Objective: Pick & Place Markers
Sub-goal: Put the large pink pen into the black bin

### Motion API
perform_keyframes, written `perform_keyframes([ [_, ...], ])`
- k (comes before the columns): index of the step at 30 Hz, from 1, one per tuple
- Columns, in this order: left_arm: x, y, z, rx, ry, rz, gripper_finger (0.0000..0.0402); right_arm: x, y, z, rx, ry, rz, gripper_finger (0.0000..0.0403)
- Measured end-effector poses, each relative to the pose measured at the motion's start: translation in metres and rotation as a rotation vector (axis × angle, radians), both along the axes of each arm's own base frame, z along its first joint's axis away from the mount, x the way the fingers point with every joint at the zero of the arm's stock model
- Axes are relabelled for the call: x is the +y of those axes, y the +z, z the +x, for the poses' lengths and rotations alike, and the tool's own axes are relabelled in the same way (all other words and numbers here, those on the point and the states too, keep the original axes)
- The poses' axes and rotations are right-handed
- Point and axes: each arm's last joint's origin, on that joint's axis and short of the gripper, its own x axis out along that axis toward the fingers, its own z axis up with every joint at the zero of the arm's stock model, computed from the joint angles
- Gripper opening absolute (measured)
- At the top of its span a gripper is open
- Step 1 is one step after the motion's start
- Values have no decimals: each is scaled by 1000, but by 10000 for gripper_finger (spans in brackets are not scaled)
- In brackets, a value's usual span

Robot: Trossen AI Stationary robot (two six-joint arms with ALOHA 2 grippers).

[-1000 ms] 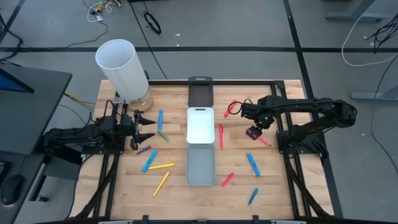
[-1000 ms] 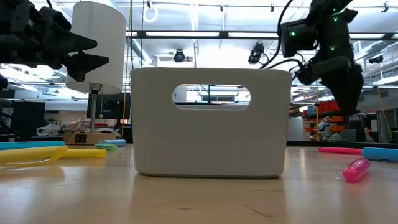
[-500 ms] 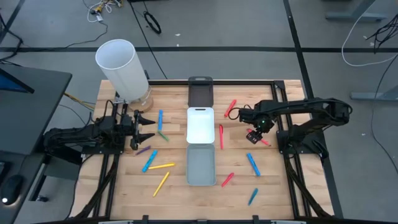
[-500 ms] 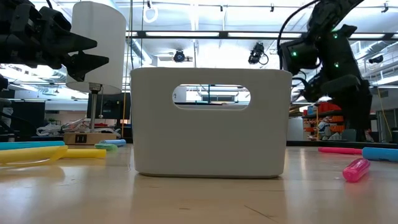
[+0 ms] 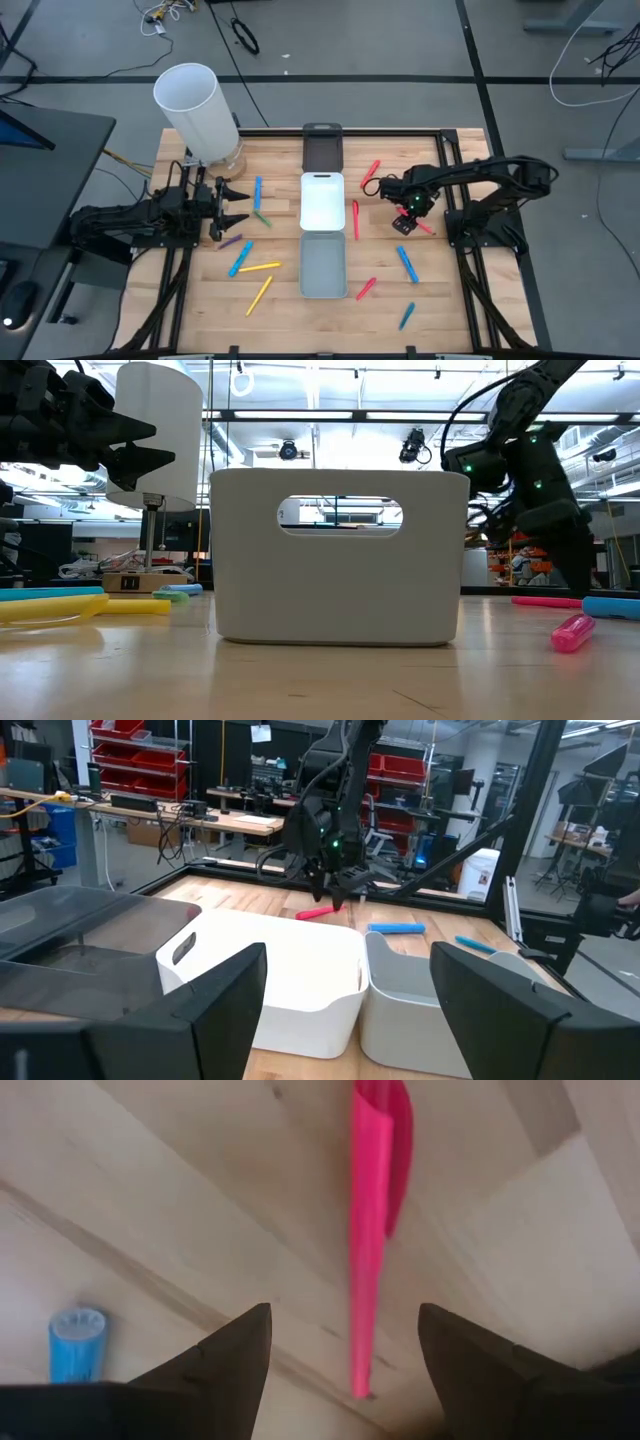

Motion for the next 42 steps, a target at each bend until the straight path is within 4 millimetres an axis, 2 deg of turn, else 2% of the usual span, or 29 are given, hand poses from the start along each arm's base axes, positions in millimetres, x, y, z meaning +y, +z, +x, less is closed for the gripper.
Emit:
perform_keyframes([
  [7,0,0,0,0,0,0,288,-1,-7,4,-2,25,2,256],
  [13,0,0,0,0,0,0,288,1,-16,-4,7,28,9,256],
  [22,0,0,0,0,0,0,288,1,-20,-5,-6,25,12,246],
  [42,0,0,0,0,0,0,288,1,-20,-5,-2,-9,9,54],
])
